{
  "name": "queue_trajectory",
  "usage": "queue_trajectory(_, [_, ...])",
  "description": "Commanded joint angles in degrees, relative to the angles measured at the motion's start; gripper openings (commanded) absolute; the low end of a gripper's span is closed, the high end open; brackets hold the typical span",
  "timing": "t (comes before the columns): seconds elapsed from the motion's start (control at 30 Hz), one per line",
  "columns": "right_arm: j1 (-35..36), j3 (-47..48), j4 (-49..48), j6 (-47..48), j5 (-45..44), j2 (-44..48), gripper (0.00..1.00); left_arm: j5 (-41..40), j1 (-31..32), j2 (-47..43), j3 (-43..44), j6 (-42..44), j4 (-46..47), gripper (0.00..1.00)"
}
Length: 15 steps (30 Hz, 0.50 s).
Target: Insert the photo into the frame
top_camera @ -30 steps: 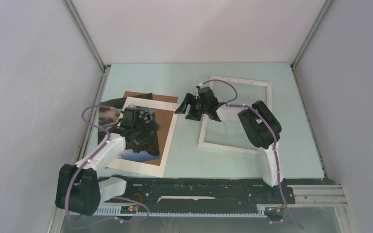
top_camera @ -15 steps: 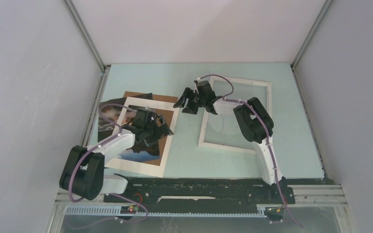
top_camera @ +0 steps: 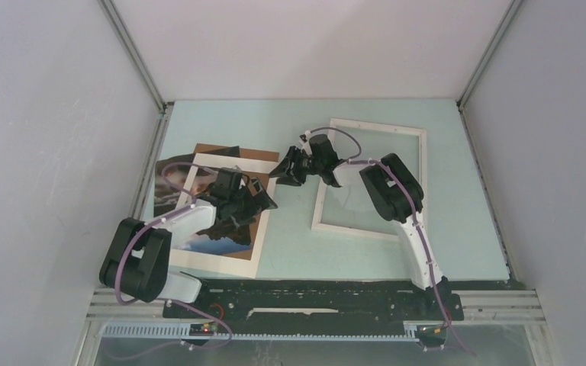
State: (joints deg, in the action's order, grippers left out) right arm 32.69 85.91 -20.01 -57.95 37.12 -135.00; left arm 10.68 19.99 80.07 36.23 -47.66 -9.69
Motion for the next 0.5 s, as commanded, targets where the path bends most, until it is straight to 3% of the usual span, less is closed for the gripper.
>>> queue_trajectory(0.0, [0.5,-2.5,-11.3,-4.8,5.2,0.6,0.55,-0.1,0.3,1.7,1.8,0.2,-0.4,0.97])
queue_trajectory(0.13, [1.0,-3.7,-20.6,-9.7,8.4,-0.1,0.51,0.7,0.3,3.1,2.6,0.7,0.0,0.97])
queue_trajectory(0.2, [0.8,-4.6,-20.5,-10.2,8.1,0.0,0.48,1.3,0.3,3.9,3.1,0.7,0.0,0.96])
queue_trajectory(0.47, [-0.6,-3.5,8.5,8.0,-7.3,6.5,0.59,1.7,0.6,3.2,2.8,0.8,0.6,0.99])
